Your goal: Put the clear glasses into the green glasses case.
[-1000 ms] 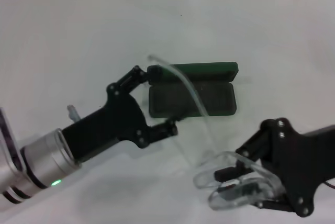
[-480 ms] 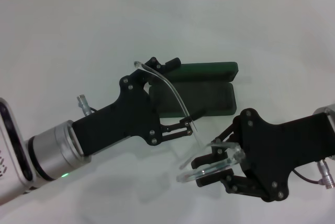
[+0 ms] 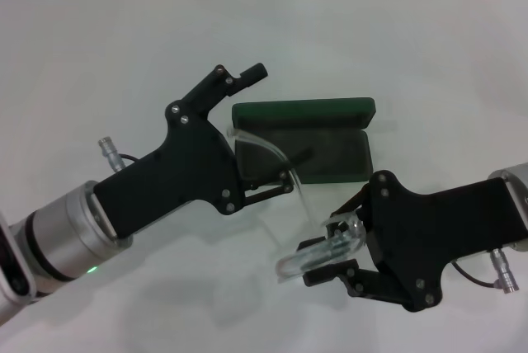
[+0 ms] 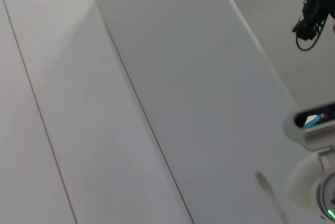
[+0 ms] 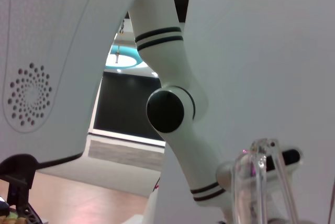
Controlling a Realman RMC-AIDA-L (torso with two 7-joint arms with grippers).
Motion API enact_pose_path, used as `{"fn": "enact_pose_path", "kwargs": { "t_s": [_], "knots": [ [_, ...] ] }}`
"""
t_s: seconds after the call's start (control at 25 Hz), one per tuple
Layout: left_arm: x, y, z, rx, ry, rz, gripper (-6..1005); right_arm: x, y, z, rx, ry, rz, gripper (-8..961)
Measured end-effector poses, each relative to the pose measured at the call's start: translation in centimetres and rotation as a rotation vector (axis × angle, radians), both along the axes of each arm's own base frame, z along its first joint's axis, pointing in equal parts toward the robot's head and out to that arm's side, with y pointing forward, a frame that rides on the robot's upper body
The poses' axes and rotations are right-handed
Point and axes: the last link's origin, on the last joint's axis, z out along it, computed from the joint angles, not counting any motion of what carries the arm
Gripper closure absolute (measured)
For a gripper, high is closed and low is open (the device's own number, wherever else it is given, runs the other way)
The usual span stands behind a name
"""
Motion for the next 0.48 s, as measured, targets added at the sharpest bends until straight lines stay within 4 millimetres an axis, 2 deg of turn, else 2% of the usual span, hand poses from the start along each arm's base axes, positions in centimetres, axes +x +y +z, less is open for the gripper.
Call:
{"fn": "enact_pose_path", "kwargs": {
  "t_s": [0.48],
  "knots": [
    [-0.19,-0.93,0.50,0.015,-0.037,-0.015,123,0.68,0.68,-0.38,0.051,-0.048,-0.036,827]
  ]
}}
